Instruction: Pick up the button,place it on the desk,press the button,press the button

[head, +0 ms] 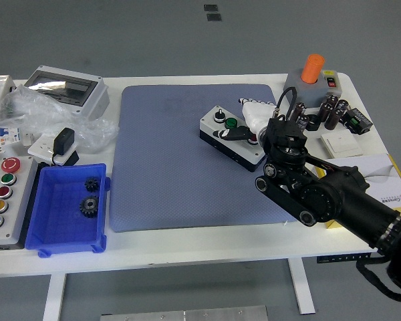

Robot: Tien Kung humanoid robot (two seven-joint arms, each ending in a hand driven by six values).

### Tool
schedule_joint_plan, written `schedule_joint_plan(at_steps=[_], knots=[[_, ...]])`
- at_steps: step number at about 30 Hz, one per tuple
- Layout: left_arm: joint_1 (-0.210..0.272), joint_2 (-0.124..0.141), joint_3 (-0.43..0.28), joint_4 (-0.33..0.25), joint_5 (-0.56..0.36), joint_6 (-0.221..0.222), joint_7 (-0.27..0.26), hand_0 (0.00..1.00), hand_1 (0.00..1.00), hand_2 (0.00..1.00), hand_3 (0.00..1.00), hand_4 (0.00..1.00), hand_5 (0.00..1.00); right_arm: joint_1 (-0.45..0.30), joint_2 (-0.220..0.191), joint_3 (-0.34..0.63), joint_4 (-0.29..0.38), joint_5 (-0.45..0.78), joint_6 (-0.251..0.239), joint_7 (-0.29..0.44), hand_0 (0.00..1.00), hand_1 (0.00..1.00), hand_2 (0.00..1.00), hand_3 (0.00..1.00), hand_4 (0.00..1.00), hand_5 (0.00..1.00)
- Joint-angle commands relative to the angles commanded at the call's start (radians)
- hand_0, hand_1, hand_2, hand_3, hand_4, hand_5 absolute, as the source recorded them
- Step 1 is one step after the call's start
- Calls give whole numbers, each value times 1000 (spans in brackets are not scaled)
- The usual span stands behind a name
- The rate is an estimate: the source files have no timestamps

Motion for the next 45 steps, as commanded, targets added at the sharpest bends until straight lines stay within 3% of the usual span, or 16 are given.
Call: schedule_joint_plan(at_steps=[4, 21, 22, 26, 27, 33, 34, 39, 40, 45], knots=[[-3, -1, -4, 0, 6, -8, -5, 613, 546, 512, 600, 531, 232, 2, 2, -14, 8, 21, -13, 0, 997, 998, 998, 998, 998, 792], [-12, -6, 4, 0, -3, -34, -21, 614, 543, 514, 598, 515, 191, 21, 24, -83, -69, 76, -66, 0, 974, 994, 998, 998, 998, 802], [-13, -7, 3, 0, -2, -36, -25, 614, 542, 516, 597, 503, 180, 23, 25, -89, -74, 76, -71, 0, 850, 924, 998, 998, 998, 760], [-17, -8, -2, 0, 3, -40, -30, 614, 542, 516, 597, 503, 180, 29, 27, -115, -87, 85, -73, 0, 850, 924, 998, 998, 998, 760], [-18, -8, -2, 0, 4, -40, -31, 614, 541, 516, 600, 496, 167, 30, 27, -120, -89, 87, -72, 0, 378, 657, 804, 998, 895, 402], [-25, -8, -7, 0, 13, -42, -35, 614, 541, 516, 600, 496, 167, 31, 29, -129, -96, 76, -75, 0, 378, 657, 804, 998, 895, 402], [-26, -9, -8, 0, 15, -42, -37, 615, 539, 516, 597, 491, 146, 31, 29, -129, -96, 72, -77, 0, 244, 491, 667, 992, 692, 147], [-28, -13, -15, 0, 25, -44, -42, 615, 539, 516, 597, 491, 146, 32, 29, -130, -92, 41, -94, 0, 244, 491, 667, 992, 692, 147], [-28, -13, -15, 0, 25, -44, -43, 615, 538, 516, 597, 494, 139, 33, 30, -130, -92, 38, -96, 0, 170, 390, 510, 774, 591, 128], [-25, -9, -4, 0, 15, -42, -47, 615, 538, 516, 597, 494, 139, 32, 29, -141, -94, 35, -95, 0, 170, 390, 510, 774, 591, 128]])
